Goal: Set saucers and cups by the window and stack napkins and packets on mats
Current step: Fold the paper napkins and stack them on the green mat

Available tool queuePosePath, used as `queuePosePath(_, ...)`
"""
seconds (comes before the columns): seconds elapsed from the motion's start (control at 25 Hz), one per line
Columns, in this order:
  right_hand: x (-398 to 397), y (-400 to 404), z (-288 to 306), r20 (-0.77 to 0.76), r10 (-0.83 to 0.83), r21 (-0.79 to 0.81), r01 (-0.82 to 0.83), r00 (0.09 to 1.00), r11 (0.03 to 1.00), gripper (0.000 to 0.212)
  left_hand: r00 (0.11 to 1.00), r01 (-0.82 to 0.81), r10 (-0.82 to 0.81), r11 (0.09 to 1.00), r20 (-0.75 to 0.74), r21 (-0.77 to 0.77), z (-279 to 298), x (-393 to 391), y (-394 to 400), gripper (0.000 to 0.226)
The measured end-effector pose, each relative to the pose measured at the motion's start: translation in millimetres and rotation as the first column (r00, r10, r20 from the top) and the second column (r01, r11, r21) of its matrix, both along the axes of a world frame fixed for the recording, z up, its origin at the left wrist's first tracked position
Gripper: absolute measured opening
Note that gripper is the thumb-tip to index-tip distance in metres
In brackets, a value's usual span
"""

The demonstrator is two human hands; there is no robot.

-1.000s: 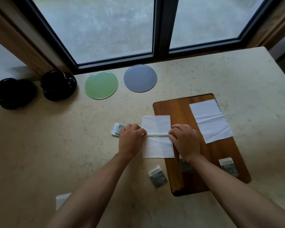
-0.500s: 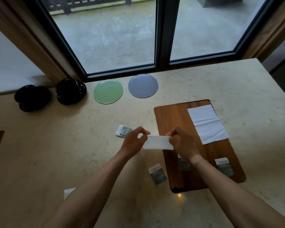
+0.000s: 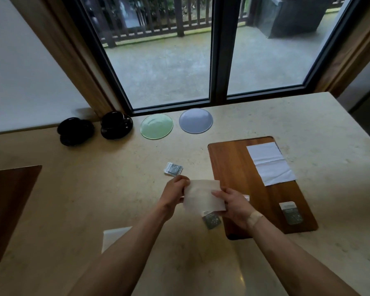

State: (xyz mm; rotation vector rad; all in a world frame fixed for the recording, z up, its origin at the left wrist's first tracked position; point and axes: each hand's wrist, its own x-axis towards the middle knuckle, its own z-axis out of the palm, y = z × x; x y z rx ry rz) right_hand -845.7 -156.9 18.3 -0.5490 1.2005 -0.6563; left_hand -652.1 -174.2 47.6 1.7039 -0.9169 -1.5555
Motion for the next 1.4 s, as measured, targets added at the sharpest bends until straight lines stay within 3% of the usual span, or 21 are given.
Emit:
queuePosePath(0.12, 15.0, 17.6, 6.2, -0.038, -0.004, -0.016, 0.004, 0.999, 1.000, 0.032, 0.999, -0.036, 0.038, 0.998, -0.028, 0.041, 0.1, 17.5, 13.1, 0.013)
queuePosePath(0.2, 27.6, 24.9, 11.2, -0.042, -0.041, -0.051, 0.039, 0.998, 0.998, 0.026, 0.991, -0.058, 0.071, 0.991, -0.113, 0.120, -3.4, 30.6, 24.1, 0.028)
queuePosePath(0.32, 52.2, 31.7, 17.8, -0.111, -0.028, -0.119, 0.014, 0.993, 0.993, 0.030, 0.959, -0.081, 0.134, 0.974, -0.251, 0.212, -14.5, 51.0, 43.5, 0.049)
queuePosePath(0.44, 91.4, 42.5, 20.6, -0.159, -0.020, -0.143, -0.003, 0.987, 0.990, 0.030, 0.932, -0.169, 0.232, 0.958, -0.277, 0.234, -20.9, 82.9, 64.6, 0.048)
queuePosePath(0.6, 150.5, 64.0, 20.8, -0.236, 0.074, -0.129, -0.107, 0.969, 0.986, 0.032, 0.957, -0.207, 0.234, 0.965, -0.174, 0.160, -27.2, 141.1, 93.8, 0.035)
queuePosePath(0.72, 193.4, 76.1, 18.7, -0.283, 0.122, -0.102, -0.157, 0.951, 0.982, 0.022, 0.985, -0.170, 0.171, 0.984, -0.020, 0.059, -25.4, 182.9, 112.2, 0.026)
queuePosePath(0.84, 227.8, 83.9, 13.1, -0.337, 0.152, -0.160, -0.215, 0.929, 0.963, 0.026, 0.989, -0.113, 0.110, 0.993, 0.102, 0.019, -25.1, 216.4, 123.6, 0.020)
queuePosePath(1.04, 249.8, 91.8, 0.6, -0.456, 0.163, -0.178, -0.269, 0.875, 0.946, 0.024, 0.982, -0.017, 0.006, 0.998, 0.189, 0.055, -34.8, 245.5, 140.8, 0.020)
queuePosePath(1.4, 254.6, 98.2, -27.3, -0.586, 0.268, -0.117, -0.407, 0.765, 0.906, 0.028, 0.935, 0.008, -0.033, 0.997, 0.354, 0.072, -63.8, 261.5, 153.1, 0.020)
